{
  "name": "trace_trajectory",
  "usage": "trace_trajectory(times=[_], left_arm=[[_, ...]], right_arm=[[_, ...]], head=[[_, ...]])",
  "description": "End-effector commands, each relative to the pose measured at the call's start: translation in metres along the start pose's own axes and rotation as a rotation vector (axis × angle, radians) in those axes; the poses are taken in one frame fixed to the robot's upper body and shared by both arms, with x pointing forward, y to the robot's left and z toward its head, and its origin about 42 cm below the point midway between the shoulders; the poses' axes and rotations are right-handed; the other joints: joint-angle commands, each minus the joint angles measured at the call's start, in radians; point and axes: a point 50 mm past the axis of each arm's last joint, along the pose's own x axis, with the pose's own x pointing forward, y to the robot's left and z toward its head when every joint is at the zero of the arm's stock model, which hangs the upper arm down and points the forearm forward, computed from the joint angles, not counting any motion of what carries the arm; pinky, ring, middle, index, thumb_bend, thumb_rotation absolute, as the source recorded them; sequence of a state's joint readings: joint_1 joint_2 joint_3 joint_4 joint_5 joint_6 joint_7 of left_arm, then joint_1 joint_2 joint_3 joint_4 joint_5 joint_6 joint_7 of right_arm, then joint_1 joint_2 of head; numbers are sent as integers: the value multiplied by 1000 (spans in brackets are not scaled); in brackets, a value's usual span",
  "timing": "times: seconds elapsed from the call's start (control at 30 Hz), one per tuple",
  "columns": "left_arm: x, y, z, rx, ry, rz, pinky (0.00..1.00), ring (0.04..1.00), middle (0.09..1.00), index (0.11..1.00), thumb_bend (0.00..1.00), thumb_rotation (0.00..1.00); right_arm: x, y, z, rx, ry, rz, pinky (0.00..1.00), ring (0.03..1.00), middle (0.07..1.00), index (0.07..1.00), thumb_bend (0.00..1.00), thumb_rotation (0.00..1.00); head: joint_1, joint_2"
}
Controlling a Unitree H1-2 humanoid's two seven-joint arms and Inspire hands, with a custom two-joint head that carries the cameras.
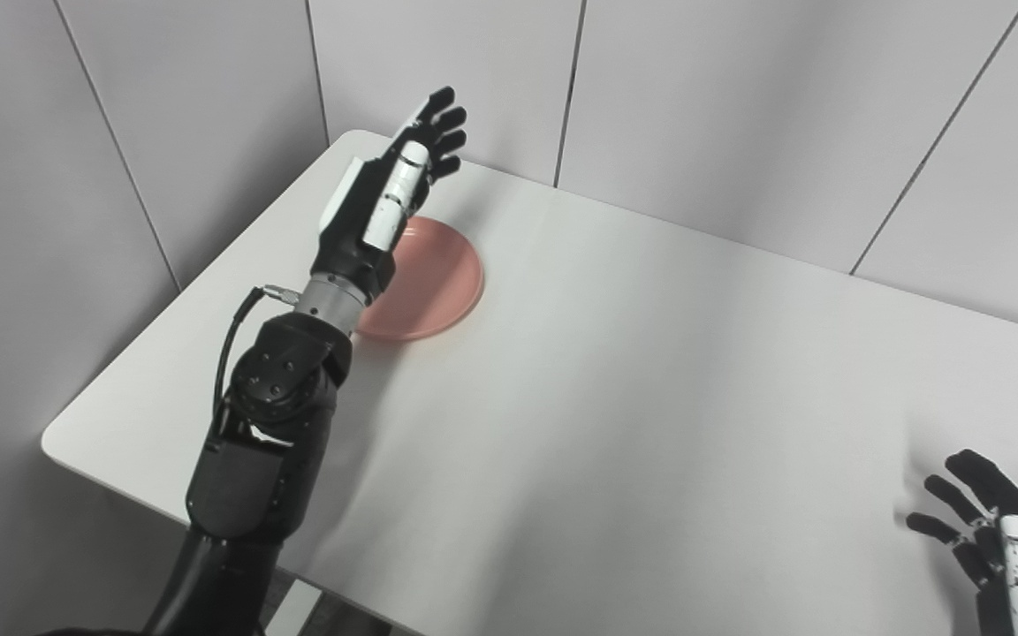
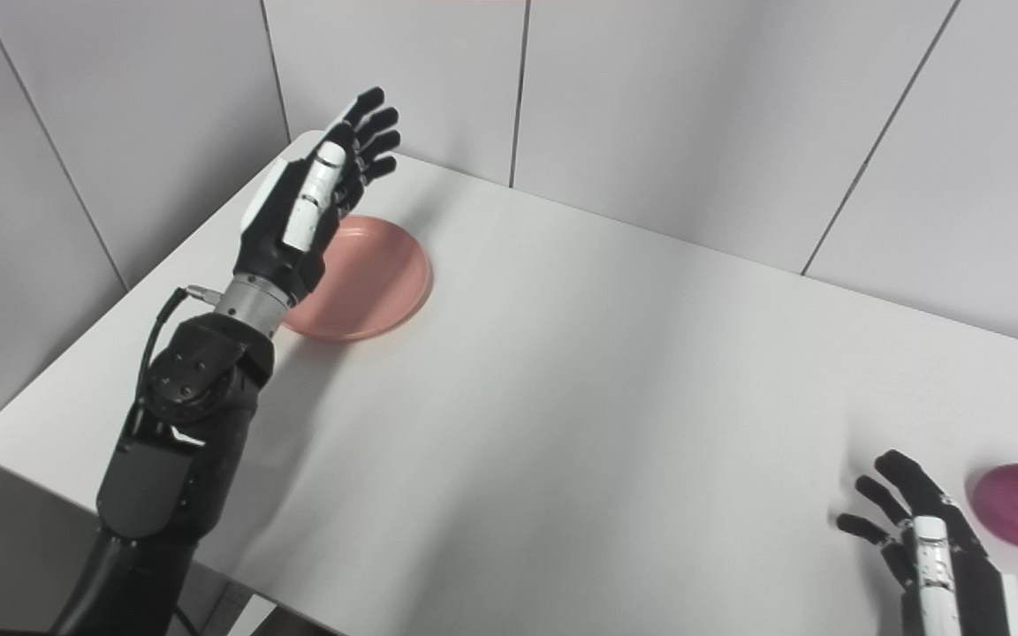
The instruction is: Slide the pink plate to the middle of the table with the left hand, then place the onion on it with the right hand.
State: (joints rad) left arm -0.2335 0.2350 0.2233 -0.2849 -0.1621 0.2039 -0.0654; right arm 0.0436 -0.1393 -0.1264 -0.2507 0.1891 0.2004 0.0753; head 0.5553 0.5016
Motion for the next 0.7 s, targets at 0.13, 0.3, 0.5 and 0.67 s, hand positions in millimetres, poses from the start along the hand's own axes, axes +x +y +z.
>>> trace_trajectory(times=[0.13, 0.3, 0.5, 0.67], left_arm=[[18, 9, 16, 9, -68, 19, 902, 912, 916, 898, 421, 1000], [23, 16, 13, 12, -63, 37, 901, 910, 910, 885, 410, 1000], [33, 26, 9, 16, -45, 58, 890, 905, 909, 878, 385, 1000], [39, 36, 8, 23, -37, 93, 881, 895, 900, 869, 369, 1000]], right_arm=[[5, -2, 14, -1, -58, 11, 582, 770, 810, 753, 770, 734], [5, -3, 13, 4, -56, 10, 591, 776, 811, 754, 768, 727], [3, -3, 12, -1, -55, 12, 634, 797, 828, 774, 740, 748], [4, -2, 13, 1, -52, 11, 664, 813, 840, 782, 750, 738]], head=[[0, 2], [6, 2], [9, 2], [11, -1]])
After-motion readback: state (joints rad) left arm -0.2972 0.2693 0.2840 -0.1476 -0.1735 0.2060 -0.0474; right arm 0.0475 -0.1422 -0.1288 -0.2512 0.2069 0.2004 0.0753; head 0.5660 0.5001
